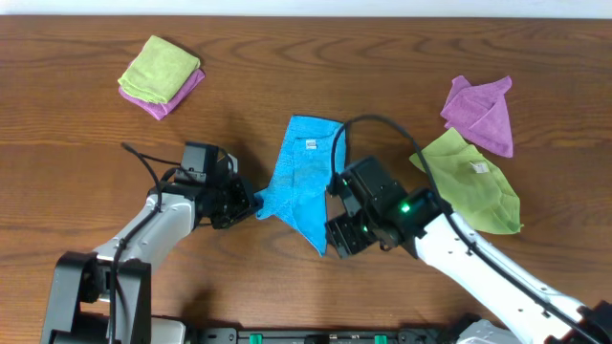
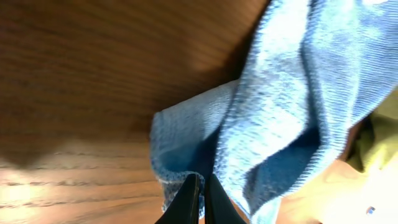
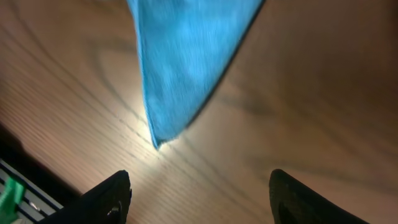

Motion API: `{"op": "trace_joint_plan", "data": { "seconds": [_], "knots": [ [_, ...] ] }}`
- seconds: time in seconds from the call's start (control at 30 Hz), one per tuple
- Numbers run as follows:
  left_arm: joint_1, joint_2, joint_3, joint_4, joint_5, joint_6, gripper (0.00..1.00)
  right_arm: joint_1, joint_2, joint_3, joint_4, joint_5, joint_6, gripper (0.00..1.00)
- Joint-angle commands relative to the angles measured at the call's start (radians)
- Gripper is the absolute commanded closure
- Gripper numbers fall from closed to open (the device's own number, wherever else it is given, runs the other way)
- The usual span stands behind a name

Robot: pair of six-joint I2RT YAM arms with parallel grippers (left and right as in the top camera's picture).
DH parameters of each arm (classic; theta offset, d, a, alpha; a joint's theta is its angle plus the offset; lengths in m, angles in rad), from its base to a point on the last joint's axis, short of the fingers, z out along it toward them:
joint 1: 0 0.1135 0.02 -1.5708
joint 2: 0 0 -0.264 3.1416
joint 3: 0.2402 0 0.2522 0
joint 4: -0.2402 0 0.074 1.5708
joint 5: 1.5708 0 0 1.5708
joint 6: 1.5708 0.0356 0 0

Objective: Fold the cloth

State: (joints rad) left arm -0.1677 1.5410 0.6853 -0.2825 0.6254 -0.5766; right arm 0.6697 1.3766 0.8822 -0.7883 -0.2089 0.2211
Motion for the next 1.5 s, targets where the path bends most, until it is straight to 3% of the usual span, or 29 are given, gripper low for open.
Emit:
{"op": "trace_joint_plan", "data": {
  "seconds": [0.0, 0.47, 0.87, 1.0, 1.27, 1.3, 1.37, 1.4, 1.47],
  "knots": [
    [-0.001, -0.021, 0.046, 0.003, 0.03, -0.003, 0.94, -0.007, -0.009, -0.062, 0.045, -0.07, 0.007, 0.28],
    [-0.001, -0.021, 0.132, 0.003, 0.075, -0.008, 0.94, 0.098, 0.045, -0.151, 0.303, -0.1, -0.007, 0.32],
    [-0.001, -0.021, 0.135, 0.003, 0.076, -0.008, 0.94, 0.117, 0.162, -0.151, 0.373, -0.023, 0.056, 0.34],
    [-0.001, -0.021, 0.135, 0.003, 0.076, -0.008, 0.94, 0.117, 0.164, -0.151, 0.397, -0.003, 0.056, 0.41],
    [-0.001, -0.021, 0.135, 0.003, 0.082, -0.008, 0.94, 0.117, 0.214, -0.151, 0.415, -0.005, 0.071, 0.43],
    [-0.001, -0.021, 0.135, 0.003, 0.082, -0.008, 0.94, 0.117, 0.214, -0.151, 0.416, -0.004, 0.071, 0.46],
    [-0.001, -0.021, 0.135, 0.003, 0.082, -0.008, 0.94, 0.117, 0.213, -0.151, 0.432, -0.003, 0.078, 0.69],
    [-0.001, -0.021, 0.135, 0.003, 0.082, -0.008, 0.94, 0.116, 0.209, -0.151, 0.438, -0.001, 0.097, 0.86],
    [0.001, -0.021, 0.136, 0.003, 0.082, -0.01, 0.94, 0.116, 0.198, -0.15, 0.437, 0.003, 0.115, 0.99]
  ]
}}
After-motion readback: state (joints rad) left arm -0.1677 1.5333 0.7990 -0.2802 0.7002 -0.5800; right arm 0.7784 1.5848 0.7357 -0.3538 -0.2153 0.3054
